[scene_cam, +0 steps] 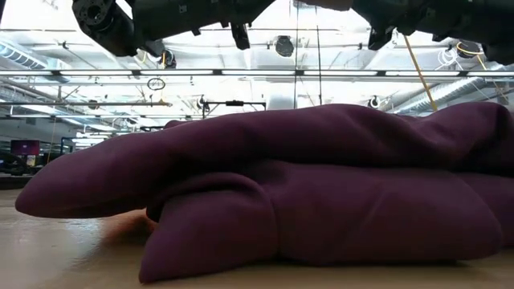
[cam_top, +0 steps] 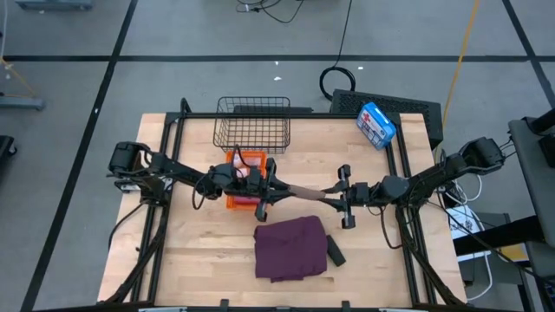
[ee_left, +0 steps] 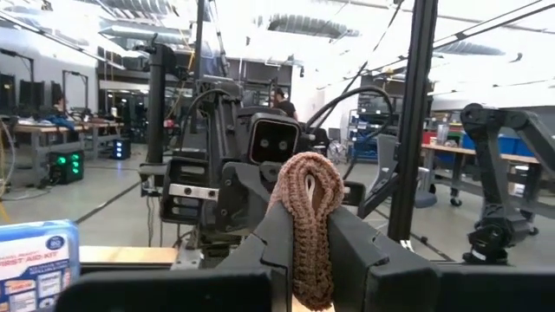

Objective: Pick & place medical supplies in basket/bin
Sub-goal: Put the brown bandage into the bottom orange bin

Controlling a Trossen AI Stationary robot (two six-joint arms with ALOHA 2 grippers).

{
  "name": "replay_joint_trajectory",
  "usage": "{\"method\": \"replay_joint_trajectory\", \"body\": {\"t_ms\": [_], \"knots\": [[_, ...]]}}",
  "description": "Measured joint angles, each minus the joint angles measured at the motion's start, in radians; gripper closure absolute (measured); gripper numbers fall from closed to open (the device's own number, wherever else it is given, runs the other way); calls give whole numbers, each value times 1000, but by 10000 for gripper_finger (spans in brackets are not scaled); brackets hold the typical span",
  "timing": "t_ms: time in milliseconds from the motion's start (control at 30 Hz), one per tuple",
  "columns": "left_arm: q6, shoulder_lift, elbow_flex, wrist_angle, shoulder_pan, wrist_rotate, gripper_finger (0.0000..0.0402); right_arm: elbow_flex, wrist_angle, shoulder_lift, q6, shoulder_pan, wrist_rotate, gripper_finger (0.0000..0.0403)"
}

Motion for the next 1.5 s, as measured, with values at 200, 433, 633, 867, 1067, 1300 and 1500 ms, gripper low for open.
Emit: {"method": "replay_joint_trajectory", "body": {"t_ms": [200,433,633,867,1067,1300,1500], "knots": [[-70,-2,0,-46,-8,-11,308,-2,-28,-1,6,-1,-40,381],[-130,-178,68,-611,-27,-90,261,-1,-120,-14,4,-4,-1,381],[-179,-235,439,-1551,-54,-312,258,65,-426,-32,89,-67,-29,381],[-133,-22,895,-2044,-56,-219,254,161,-623,2,97,-67,-24,381],[-22,166,1102,-2154,-55,-124,196,165,-612,11,75,-42,-23,381],[63,299,1161,-2160,-47,-123,130,165,-575,11,65,-15,-23,381],[85,330,1160,-2166,-35,-123,142,164,-576,11,55,-11,-21,381]]}}
